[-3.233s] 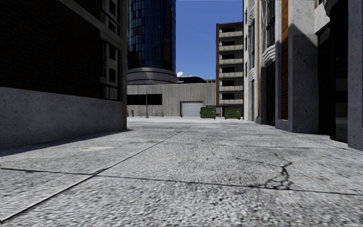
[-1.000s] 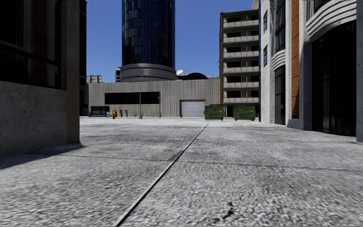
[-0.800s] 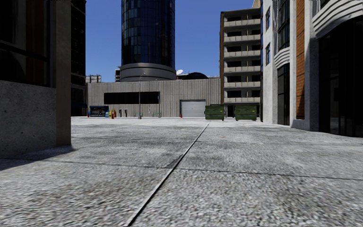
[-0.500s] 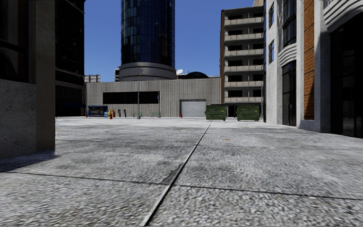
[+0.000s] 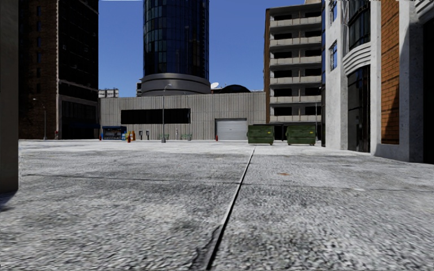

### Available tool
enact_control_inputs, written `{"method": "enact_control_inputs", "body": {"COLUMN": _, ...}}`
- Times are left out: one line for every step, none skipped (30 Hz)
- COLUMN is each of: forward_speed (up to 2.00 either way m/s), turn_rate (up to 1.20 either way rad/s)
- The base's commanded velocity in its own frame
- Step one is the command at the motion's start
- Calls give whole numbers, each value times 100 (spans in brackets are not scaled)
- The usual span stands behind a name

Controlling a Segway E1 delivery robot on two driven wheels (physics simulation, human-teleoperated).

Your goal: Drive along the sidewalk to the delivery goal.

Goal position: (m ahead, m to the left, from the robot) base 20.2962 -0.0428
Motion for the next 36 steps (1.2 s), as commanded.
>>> {"method": "enact_control_inputs", "body": {"forward_speed": 200, "turn_rate": 0}}
{"method": "enact_control_inputs", "body": {"forward_speed": 200, "turn_rate": 0}}
{"method": "enact_control_inputs", "body": {"forward_speed": 200, "turn_rate": 0}}
{"method": "enact_control_inputs", "body": {"forward_speed": 200, "turn_rate": 0}}
{"method": "enact_control_inputs", "body": {"forward_speed": 200, "turn_rate": 0}}
{"method": "enact_control_inputs", "body": {"forward_speed": 200, "turn_rate": 0}}
{"method": "enact_control_inputs", "body": {"forward_speed": 200, "turn_rate": 0}}
{"method": "enact_control_inputs", "body": {"forward_speed": 200, "turn_rate": 0}}
{"method": "enact_control_inputs", "body": {"forward_speed": 200, "turn_rate": 0}}
{"method": "enact_control_inputs", "body": {"forward_speed": 200, "turn_rate": 0}}
{"method": "enact_control_inputs", "body": {"forward_speed": 200, "turn_rate": 0}}
{"method": "enact_control_inputs", "body": {"forward_speed": 200, "turn_rate": 0}}
{"method": "enact_control_inputs", "body": {"forward_speed": 200, "turn_rate": 0}}
{"method": "enact_control_inputs", "body": {"forward_speed": 200, "turn_rate": 0}}
{"method": "enact_control_inputs", "body": {"forward_speed": 200, "turn_rate": 0}}
{"method": "enact_control_inputs", "body": {"forward_speed": 200, "turn_rate": 0}}
{"method": "enact_control_inputs", "body": {"forward_speed": 200, "turn_rate": 0}}
{"method": "enact_control_inputs", "body": {"forward_speed": 200, "turn_rate": 0}}
{"method": "enact_control_inputs", "body": {"forward_speed": 200, "turn_rate": 0}}
{"method": "enact_control_inputs", "body": {"forward_speed": 200, "turn_rate": 0}}
{"method": "enact_control_inputs", "body": {"forward_speed": 200, "turn_rate": 0}}
{"method": "enact_control_inputs", "body": {"forward_speed": 200, "turn_rate": 0}}
{"method": "enact_control_inputs", "body": {"forward_speed": 200, "turn_rate": 0}}
{"method": "enact_control_inputs", "body": {"forward_speed": 200, "turn_rate": 0}}
{"method": "enact_control_inputs", "body": {"forward_speed": 200, "turn_rate": 0}}
{"method": "enact_control_inputs", "body": {"forward_speed": 200, "turn_rate": 0}}
{"method": "enact_control_inputs", "body": {"forward_speed": 200, "turn_rate": 0}}
{"method": "enact_control_inputs", "body": {"forward_speed": 200, "turn_rate": 0}}
{"method": "enact_control_inputs", "body": {"forward_speed": 200, "turn_rate": 0}}
{"method": "enact_control_inputs", "body": {"forward_speed": 200, "turn_rate": 0}}
{"method": "enact_control_inputs", "body": {"forward_speed": 200, "turn_rate": 0}}
{"method": "enact_control_inputs", "body": {"forward_speed": 200, "turn_rate": 0}}
{"method": "enact_control_inputs", "body": {"forward_speed": 200, "turn_rate": 0}}
{"method": "enact_control_inputs", "body": {"forward_speed": 200, "turn_rate": 0}}
{"method": "enact_control_inputs", "body": {"forward_speed": 200, "turn_rate": 0}}
{"method": "enact_control_inputs", "body": {"forward_speed": 200, "turn_rate": 0}}
